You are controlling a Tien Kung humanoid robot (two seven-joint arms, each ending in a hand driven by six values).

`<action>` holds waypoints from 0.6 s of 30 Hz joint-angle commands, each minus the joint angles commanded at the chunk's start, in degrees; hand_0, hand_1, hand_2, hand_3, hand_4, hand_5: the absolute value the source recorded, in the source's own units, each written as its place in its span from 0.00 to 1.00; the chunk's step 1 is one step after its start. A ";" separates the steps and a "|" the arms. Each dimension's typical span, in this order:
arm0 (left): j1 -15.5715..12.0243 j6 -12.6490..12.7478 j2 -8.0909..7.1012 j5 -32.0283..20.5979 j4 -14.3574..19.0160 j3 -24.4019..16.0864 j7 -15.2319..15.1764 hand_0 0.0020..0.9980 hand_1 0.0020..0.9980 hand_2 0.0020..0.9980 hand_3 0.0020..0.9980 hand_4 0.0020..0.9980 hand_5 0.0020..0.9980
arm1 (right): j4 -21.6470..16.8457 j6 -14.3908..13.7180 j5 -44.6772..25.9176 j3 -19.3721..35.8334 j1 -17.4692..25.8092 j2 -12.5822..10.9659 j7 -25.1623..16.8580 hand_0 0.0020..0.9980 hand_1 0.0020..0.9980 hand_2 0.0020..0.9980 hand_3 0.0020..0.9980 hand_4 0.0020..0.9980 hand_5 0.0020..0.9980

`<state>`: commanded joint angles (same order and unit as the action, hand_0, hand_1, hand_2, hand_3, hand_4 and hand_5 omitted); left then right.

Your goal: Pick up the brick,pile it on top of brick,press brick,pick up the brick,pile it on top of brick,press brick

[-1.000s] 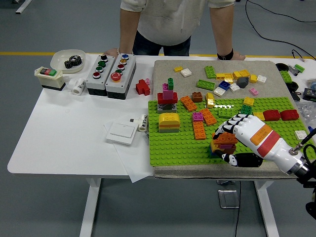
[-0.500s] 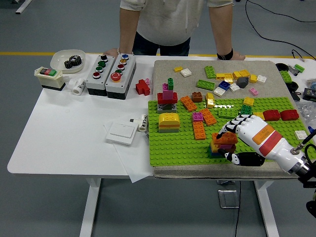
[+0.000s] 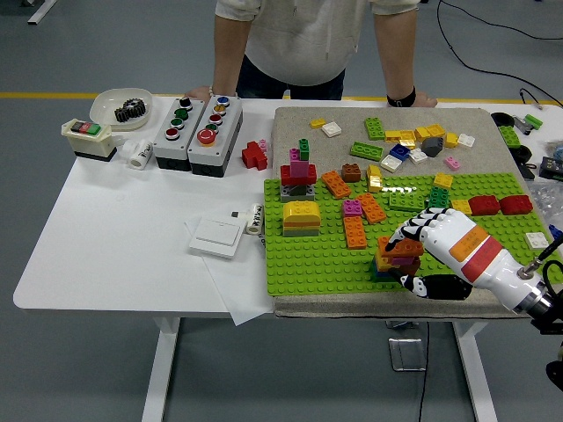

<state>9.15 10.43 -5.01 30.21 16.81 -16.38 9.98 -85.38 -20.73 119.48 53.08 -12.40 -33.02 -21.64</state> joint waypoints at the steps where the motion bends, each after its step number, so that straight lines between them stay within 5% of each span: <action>1: 0.01 0.00 0.00 0.01 0.00 0.00 0.00 0.82 0.81 0.80 0.59 0.66 0.67 | 0.07 0.00 0.01 -0.01 0.00 0.01 0.00 0.57 0.53 0.57 0.54 0.69 0.34; 18: 0.02 -0.04 0.02 0.18 0.05 -0.10 0.09 0.82 0.81 0.80 0.59 0.66 0.67 | 0.79 0.01 0.38 0.18 0.39 0.20 -0.08 0.56 0.52 0.57 0.54 0.69 0.33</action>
<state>9.17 10.39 -4.99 30.39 16.86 -16.48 10.07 -84.59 -20.71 119.86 53.26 -12.01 -32.81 -21.72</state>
